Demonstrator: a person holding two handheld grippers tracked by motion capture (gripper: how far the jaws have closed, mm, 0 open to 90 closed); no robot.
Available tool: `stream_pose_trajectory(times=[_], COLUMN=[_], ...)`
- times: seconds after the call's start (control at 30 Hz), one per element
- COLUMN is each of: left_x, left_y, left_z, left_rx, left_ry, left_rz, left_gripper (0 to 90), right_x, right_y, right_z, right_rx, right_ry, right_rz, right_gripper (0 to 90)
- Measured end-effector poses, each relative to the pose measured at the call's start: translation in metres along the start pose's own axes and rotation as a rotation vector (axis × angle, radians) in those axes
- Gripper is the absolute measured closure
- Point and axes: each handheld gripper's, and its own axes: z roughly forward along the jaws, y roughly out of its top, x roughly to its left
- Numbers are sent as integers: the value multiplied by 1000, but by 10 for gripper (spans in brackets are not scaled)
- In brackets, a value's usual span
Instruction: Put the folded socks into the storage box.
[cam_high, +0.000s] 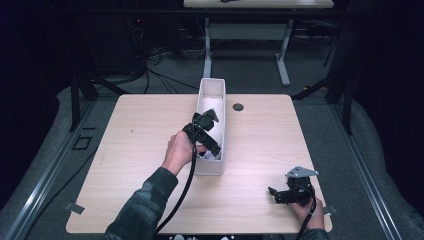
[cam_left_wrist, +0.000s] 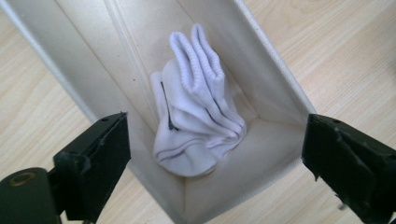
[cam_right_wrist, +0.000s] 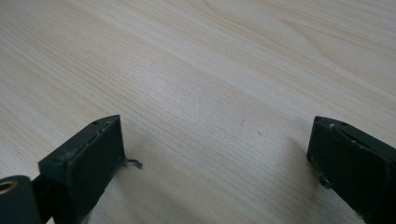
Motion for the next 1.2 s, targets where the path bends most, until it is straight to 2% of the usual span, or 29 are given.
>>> stream_pose_trajectory(times=[0.13,0.23,0.57,0.87,1.2], left_x=[1,2,7,18,36], left_y=[-4,-8,-28,-56,-91], left_z=[-8,-15,-36,-52,-67], left_rx=[-12,-25,-81,-123,-156], left_ry=[-1,-4,1,14,31], left_rz=[13,22,51,42,14], left_gripper=[54,0,0,0,0], right_x=[0,0,0,0,0], right_y=[0,0,0,0,0], right_z=[0,0,0,0,0], right_rx=[0,0,-1,-1,-1], right_ry=[1,2,1,1,0], right_rz=[-1,-2,-2,-2,-2], right_gripper=[34,34,34,34,34])
